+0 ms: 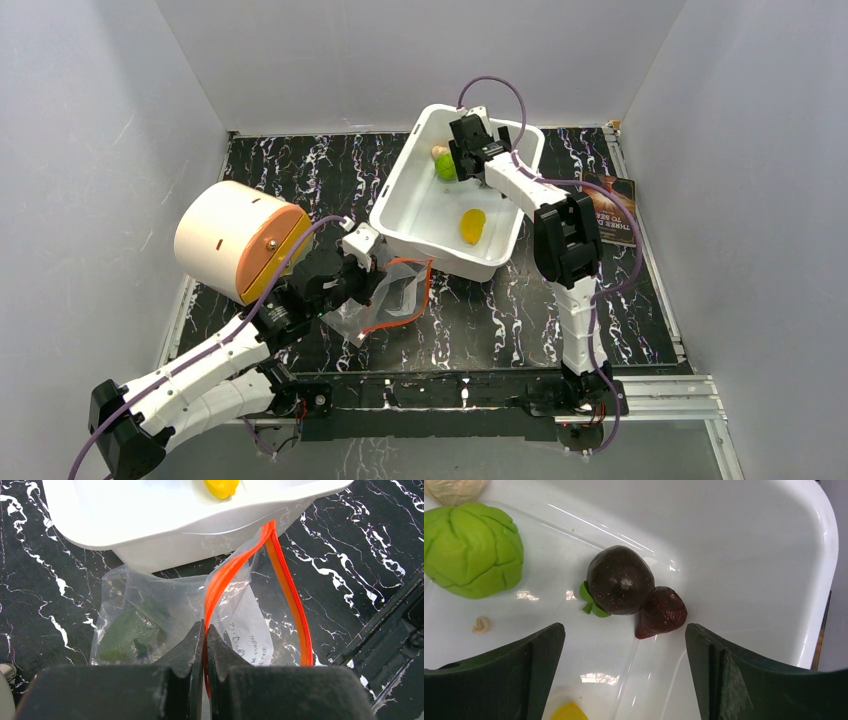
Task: Place the food in the zip-top bag and seal the zipper
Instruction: Pick up the fake fruit from the bin.
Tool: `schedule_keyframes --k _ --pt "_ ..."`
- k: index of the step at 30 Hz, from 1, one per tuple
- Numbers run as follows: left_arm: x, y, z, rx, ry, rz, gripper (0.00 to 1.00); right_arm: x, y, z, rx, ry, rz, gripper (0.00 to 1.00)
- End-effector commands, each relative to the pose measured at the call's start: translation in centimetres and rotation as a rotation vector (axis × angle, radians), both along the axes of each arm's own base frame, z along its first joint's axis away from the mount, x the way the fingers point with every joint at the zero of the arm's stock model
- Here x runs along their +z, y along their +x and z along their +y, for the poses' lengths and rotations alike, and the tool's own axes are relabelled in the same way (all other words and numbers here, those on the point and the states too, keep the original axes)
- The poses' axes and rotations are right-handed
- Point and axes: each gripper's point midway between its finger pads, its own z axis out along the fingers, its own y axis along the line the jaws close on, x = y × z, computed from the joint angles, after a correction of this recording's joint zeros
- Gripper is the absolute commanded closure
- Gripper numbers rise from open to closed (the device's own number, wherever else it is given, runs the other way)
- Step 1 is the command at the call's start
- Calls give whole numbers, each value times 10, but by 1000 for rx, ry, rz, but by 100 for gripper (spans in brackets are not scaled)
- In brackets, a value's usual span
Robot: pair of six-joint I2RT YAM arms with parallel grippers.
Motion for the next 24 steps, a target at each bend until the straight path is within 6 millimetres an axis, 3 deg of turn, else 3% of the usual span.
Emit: schedule_keyframes --k 1,6,13,24 --pt "13 4 -1 6 -16 -35 100 16 22 0 -1 7 -81 9" --pt "11 5 0 18 -11 -33 100 1 37 -5 -14 9 -74 5" --pt "12 5 0 16 -15 -34 100 -2 55 -9 -28 -4 -101 2" --pt "15 5 2 23 -16 -42 100 -22 63 -19 -44 -23 -70 11"
